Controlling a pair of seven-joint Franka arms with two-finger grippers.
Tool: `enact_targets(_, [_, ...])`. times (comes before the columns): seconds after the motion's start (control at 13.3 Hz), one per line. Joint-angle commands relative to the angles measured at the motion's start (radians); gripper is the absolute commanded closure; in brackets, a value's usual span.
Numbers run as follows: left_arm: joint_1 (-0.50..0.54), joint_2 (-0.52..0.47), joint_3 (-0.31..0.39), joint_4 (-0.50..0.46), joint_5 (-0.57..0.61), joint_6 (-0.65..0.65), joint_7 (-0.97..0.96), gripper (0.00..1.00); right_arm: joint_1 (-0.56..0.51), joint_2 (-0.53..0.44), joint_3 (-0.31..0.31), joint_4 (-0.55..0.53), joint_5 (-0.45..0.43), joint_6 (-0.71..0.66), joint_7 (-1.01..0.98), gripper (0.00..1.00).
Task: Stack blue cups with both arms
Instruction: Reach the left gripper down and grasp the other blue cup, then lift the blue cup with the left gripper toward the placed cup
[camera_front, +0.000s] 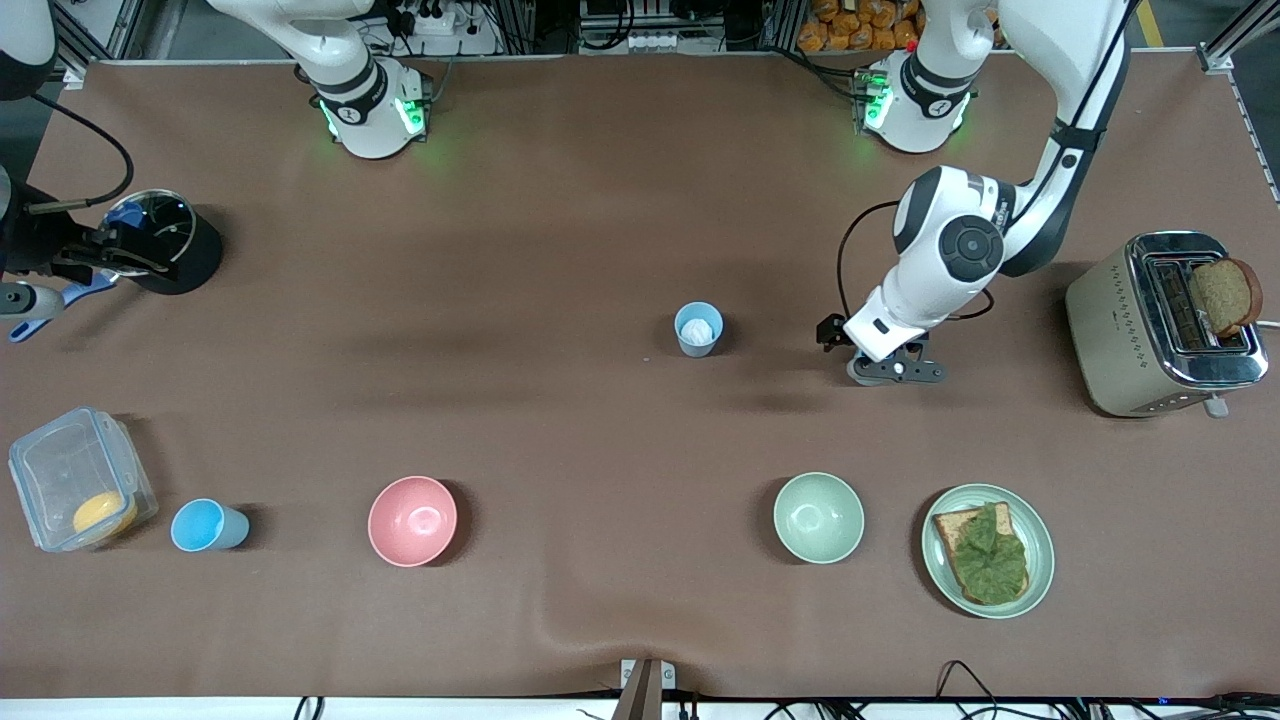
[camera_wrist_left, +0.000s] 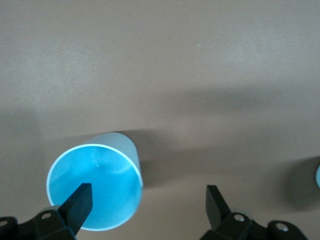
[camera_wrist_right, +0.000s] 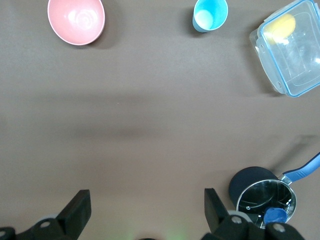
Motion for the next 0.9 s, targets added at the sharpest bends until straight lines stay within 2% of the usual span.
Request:
enact_targets(0.0, [0.007,0.005,-0.001,-0.016,-0.009,0.036,0.006,0.0,-0.02,0.011,0.02,0.025,-0.024,-0.013,-0.013,0.0])
enact_targets(0.45, [0.003,0.075,0.002,-0.014,-0.007,0.119,0.008,0.0,-0.017,0.011,0.02,0.025,-0.018,-0.015,-0.003,0.0])
enact_targets(0.53, [0.003,0.075,0.002,-0.013,0.003,0.119,0.012,0.09,-0.017,0.011,0.02,0.025,-0.018,-0.016,-0.003,0.0])
enact_targets(0.68, [0.007,0.072,0.005,-0.014,0.103,0.119,0.012,0.54,-0.014,0.013,0.02,0.031,-0.018,-0.015,-0.003,0.0])
enact_targets(0.83, [0.01,0.061,0.006,-0.014,0.14,0.113,0.012,0.93,-0.011,0.013,0.02,0.039,-0.016,-0.015,-0.002,0.0])
